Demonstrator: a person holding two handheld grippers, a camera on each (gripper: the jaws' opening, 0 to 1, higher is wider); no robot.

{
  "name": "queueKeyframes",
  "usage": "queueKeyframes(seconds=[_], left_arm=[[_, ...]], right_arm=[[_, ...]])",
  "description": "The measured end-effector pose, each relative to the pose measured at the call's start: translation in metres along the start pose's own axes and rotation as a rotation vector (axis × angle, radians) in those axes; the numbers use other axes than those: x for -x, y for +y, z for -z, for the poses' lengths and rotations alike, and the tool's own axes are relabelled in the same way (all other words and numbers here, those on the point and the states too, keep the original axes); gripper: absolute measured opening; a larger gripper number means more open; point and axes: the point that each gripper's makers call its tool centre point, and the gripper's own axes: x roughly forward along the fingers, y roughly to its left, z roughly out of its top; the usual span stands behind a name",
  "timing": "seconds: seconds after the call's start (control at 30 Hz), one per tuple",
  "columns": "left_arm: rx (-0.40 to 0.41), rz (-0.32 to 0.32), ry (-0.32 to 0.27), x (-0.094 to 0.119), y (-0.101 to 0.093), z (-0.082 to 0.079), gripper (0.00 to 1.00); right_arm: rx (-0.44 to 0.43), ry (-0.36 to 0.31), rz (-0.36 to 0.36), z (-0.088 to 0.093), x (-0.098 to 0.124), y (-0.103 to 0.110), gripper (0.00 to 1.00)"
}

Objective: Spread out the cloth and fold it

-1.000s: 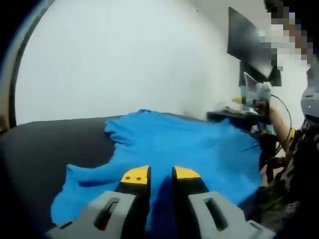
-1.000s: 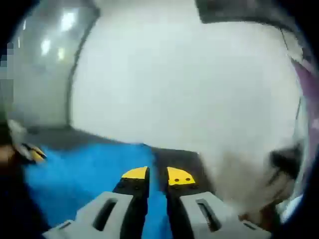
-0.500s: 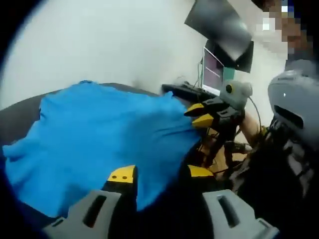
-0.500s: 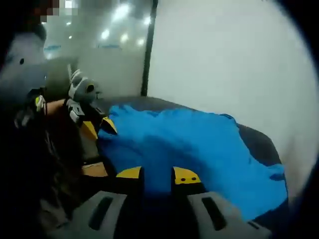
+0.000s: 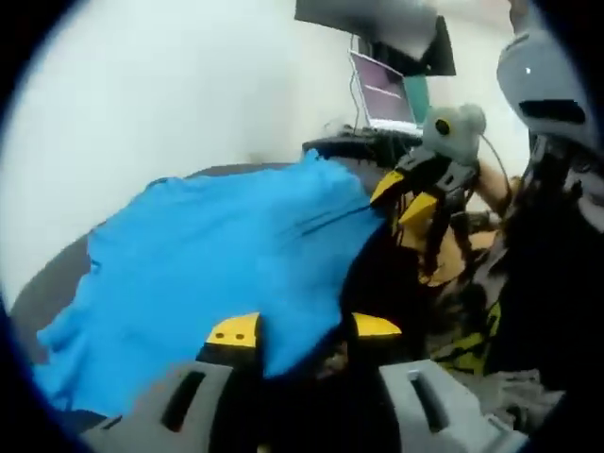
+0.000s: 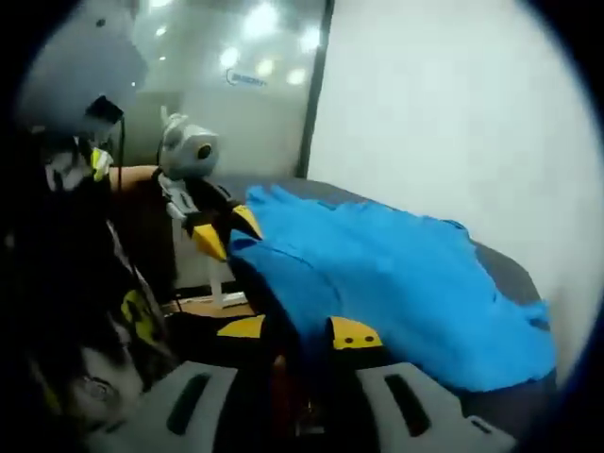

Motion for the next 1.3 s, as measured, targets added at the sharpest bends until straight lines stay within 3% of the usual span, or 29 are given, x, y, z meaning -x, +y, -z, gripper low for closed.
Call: queueKeyframes(seconds=[0.03,0.07,0.13,0.17,0.23,0.3,0.37,0.43,0.53,0.63,0.7,0.73,0.83,0.93,1.0,1.07,1.1,1.13,1.2,1.27,1.3], left_arm=[[0.046,0.064,-0.009,-0.001,-0.008,-0.002,0.29],[0.088,0.060,-0.003,0.000,-0.004,-0.002,0.27],[0.161,0.041,-0.013,0.003,0.006,-0.006,0.10],[0.201,0.077,-0.018,0.004,0.005,-0.007,0.09],[0.323,0.098,-0.043,0.005,0.013,-0.012,0.06],[0.374,0.120,-0.079,0.009,0.017,-0.021,0.06],[0.367,0.115,-0.094,0.015,0.019,-0.028,0.05],[0.281,0.123,-0.101,0.021,0.012,-0.033,0.05],[0.202,0.081,-0.065,0.025,0.007,-0.029,0.04],[0.195,0.073,-0.064,0.025,0.001,-0.027,0.03],[0.167,0.054,-0.056,0.025,0.000,-0.025,0.03],[0.164,0.044,-0.061,0.026,0.001,-0.027,0.03],[0.179,0.030,-0.079,0.029,0.004,-0.033,0.04],[0.234,0.035,-0.114,0.032,0.007,-0.041,0.04],[0.265,0.044,-0.146,0.035,0.010,-0.047,0.04],[0.297,0.052,-0.165,0.037,0.013,-0.051,0.04],[0.306,0.058,-0.171,0.037,0.015,-0.052,0.04],[0.306,0.064,-0.173,0.037,0.016,-0.052,0.03],[0.288,0.079,-0.160,0.036,0.014,-0.050,0.03],[0.249,0.100,-0.136,0.036,0.011,-0.046,0.03],[0.244,0.108,-0.126,0.035,0.009,-0.045,0.03]], right_arm=[[0.002,0.000,0.007,0.002,-0.001,-0.002,0.19],[0.023,0.002,0.022,0.005,-0.003,-0.005,0.17],[0.050,0.030,0.081,0.013,-0.004,-0.020,0.06],[0.050,0.002,0.102,0.009,-0.004,-0.025,0.00],[-0.056,-0.012,0.075,0.006,-0.003,-0.027,0.00],[-0.128,-0.048,0.070,-0.003,0.002,-0.031,0.00],[-0.115,-0.085,0.047,-0.014,0.009,-0.030,0.00],[-0.109,-0.109,0.027,-0.020,0.019,-0.026,0.00],[-0.119,-0.118,0.024,-0.017,0.027,-0.024,0.00],[-0.129,-0.113,0.025,-0.010,0.030,-0.020,0.00],[-0.111,-0.160,0.072,-0.014,0.032,-0.022,0.00],[-0.068,-0.179,0.106,-0.016,0.033,-0.024,0.03],[0.008,-0.154,0.140,-0.010,0.025,-0.019,0.26],[-0.010,-0.141,0.146,-0.003,0.008,-0.012,0.24],[0.026,-0.099,0.242,0.006,0.001,-0.028,0.22],[0.098,-0.063,0.307,0.011,-0.003,-0.043,0.14],[0.074,-0.102,0.298,0.005,-0.003,-0.043,0.07],[0.066,-0.093,0.288,0.004,0.000,-0.045,0.02],[0.032,-0.084,0.209,0.001,0.003,-0.038,0.02],[0.015,-0.116,0.196,-0.010,0.013,-0.042,0.01],[0.003,-0.129,0.154,-0.015,0.019,-0.038,0.01]])
